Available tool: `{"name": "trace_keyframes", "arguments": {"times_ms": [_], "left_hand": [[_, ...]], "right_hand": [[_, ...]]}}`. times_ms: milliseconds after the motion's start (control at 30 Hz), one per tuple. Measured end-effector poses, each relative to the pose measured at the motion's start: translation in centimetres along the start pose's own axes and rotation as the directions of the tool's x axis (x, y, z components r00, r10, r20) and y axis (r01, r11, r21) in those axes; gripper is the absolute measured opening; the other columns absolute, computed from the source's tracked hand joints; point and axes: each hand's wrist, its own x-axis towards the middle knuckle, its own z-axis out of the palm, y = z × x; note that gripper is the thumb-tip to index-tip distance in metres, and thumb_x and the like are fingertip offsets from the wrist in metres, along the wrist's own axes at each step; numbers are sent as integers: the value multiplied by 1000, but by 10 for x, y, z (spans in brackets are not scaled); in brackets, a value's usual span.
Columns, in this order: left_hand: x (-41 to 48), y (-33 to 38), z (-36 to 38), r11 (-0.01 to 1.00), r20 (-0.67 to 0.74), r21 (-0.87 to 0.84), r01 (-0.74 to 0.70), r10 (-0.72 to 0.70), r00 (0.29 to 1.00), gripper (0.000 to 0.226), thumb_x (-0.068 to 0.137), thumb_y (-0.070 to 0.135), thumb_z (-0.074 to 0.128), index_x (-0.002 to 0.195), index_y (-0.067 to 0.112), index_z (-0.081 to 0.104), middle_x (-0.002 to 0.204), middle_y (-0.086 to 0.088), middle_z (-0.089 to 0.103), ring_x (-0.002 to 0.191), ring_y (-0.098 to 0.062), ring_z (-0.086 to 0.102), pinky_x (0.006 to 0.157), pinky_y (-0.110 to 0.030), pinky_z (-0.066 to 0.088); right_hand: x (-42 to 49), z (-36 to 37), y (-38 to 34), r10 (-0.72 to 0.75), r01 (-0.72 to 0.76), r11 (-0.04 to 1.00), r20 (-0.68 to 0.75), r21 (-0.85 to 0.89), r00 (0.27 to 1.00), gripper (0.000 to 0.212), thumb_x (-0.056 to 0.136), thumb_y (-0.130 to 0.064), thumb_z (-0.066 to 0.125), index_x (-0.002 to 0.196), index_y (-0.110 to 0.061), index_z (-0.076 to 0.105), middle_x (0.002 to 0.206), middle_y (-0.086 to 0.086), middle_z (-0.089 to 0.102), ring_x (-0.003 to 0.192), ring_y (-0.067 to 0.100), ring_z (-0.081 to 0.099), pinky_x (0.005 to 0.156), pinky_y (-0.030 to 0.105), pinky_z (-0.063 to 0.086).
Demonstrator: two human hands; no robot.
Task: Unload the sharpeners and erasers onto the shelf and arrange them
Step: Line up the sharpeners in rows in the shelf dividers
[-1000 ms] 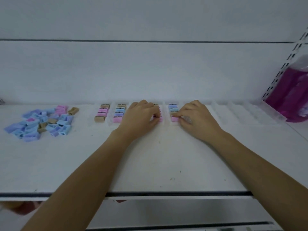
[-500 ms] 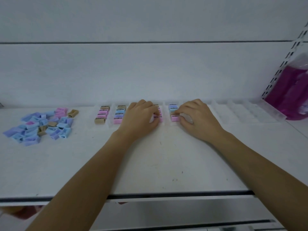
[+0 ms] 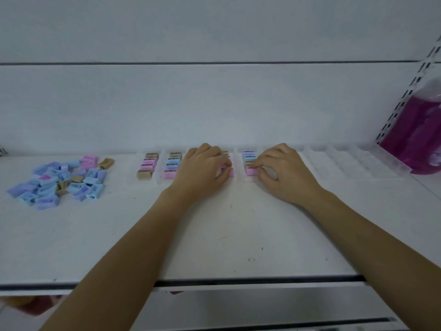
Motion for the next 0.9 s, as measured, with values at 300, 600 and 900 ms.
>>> {"name": "trace_keyframes", "arguments": {"times_ms": [300,600,900], "left_hand": [[0,1,-1,1000,43,0,0,0,999,45,76,36,31,80,18,71,78,2,66,83,-26,58,73,-29,32],[-1,1,-3,1000,43,4,5,-6,999,44,78,36,33,83,15,71,81,-1,67,83,-28,59,73,-33,40],[-1,-4,-5,1000,-26,-14,20,-20,999,41,81,33,36,87,13,72,88,-2,68,90,-29,59,79,-35,39]], "right_hand": [[-1,-1,-1,9,-9,1000,18,16,1000,35,78,-28,40,83,-15,72,81,-5,71,80,25,56,74,26,38],[-3,2,-1,12,-9,998,45,-62,999,37,83,-30,38,93,-16,71,94,-6,71,86,27,55,79,23,32],[-1,0,-2,49,-49,998,27,-28,998,39,83,-29,37,90,-10,70,93,-1,70,84,30,55,77,32,42]]}}
